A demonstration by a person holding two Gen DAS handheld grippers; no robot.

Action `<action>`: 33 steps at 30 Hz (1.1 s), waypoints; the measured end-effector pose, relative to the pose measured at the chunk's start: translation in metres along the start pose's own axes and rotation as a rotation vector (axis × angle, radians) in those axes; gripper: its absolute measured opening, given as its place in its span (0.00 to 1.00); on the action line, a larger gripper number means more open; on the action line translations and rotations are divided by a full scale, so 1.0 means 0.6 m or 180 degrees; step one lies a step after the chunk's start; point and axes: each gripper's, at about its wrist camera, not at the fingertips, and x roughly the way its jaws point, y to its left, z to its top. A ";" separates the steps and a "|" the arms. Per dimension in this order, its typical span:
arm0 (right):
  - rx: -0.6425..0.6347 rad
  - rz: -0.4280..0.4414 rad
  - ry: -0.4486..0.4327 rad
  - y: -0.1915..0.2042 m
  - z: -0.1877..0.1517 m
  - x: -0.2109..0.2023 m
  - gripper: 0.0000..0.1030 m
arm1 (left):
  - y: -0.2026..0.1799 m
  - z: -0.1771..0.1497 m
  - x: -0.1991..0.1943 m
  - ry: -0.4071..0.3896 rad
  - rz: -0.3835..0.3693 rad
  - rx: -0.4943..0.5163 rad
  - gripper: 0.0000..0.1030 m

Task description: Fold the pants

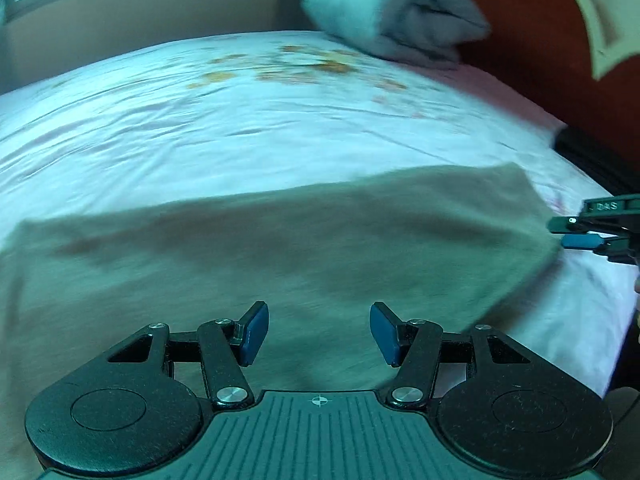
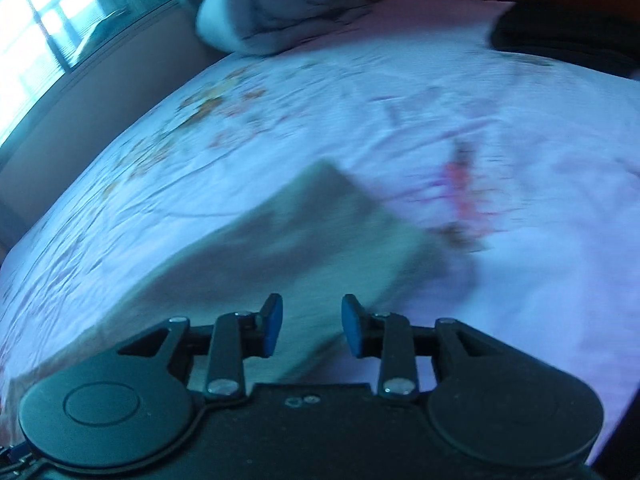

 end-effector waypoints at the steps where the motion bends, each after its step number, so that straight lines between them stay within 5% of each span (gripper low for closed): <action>1: 0.0032 -0.0041 0.0009 -0.010 0.001 -0.003 0.26 | -0.017 0.007 0.005 -0.0021 -0.0021 0.0082 0.55; 5: -0.0141 -0.0022 -0.0154 -0.001 0.008 -0.019 0.28 | -0.057 0.048 0.024 -0.0067 -0.0026 0.0202 0.55; 14: -0.0756 0.1302 0.0612 0.163 0.030 0.104 0.26 | -0.022 0.081 0.103 0.0162 0.0237 -0.0132 0.55; 17: -0.1010 0.0955 0.0603 0.172 0.028 0.137 0.20 | 0.002 0.065 0.118 0.0268 0.0182 -0.0301 0.55; 21: -0.0701 0.0461 0.0322 0.115 0.064 0.145 0.18 | -0.003 0.063 0.101 0.0247 0.0207 -0.0225 0.55; 25: -0.0615 0.0304 0.0088 0.070 0.076 0.084 0.28 | 0.011 0.047 0.051 0.0090 0.0172 -0.0248 0.55; 33: 0.0289 -0.0077 0.0013 -0.088 0.037 0.001 0.32 | 0.076 -0.014 -0.030 -0.0085 0.0529 -0.0147 0.55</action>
